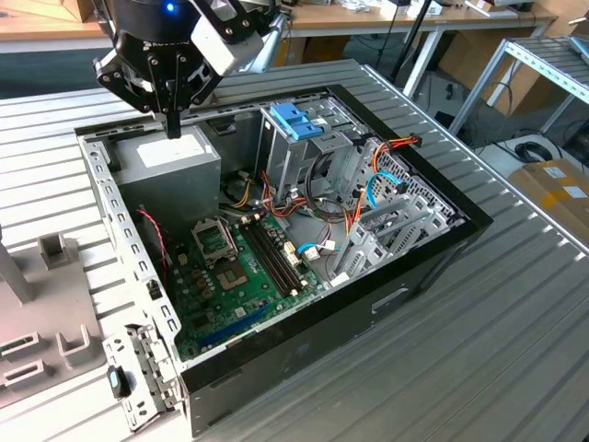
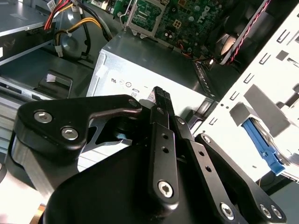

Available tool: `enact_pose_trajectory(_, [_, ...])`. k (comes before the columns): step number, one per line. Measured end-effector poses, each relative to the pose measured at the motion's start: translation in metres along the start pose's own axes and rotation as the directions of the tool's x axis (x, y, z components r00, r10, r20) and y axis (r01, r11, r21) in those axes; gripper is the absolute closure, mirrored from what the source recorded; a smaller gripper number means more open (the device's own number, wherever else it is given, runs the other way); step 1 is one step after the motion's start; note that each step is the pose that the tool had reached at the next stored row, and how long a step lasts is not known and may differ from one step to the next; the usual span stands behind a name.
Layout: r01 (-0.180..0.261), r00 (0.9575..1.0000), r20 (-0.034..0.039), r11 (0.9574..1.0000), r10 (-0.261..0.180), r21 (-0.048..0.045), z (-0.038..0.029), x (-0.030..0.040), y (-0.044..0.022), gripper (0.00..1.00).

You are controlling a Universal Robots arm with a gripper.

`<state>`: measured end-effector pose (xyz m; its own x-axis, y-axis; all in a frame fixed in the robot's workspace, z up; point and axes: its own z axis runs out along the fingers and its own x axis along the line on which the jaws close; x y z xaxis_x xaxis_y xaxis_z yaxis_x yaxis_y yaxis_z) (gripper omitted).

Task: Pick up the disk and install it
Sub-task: 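Reach for the disk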

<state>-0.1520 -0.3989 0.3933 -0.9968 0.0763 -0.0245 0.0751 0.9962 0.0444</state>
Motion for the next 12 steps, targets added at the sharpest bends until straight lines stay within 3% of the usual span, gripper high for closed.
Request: enact_pose_trajectory(12, [0.0,1.0,0.0,1.0,0.0,0.0001,-0.0002,0.0059,-0.0004,0.9])
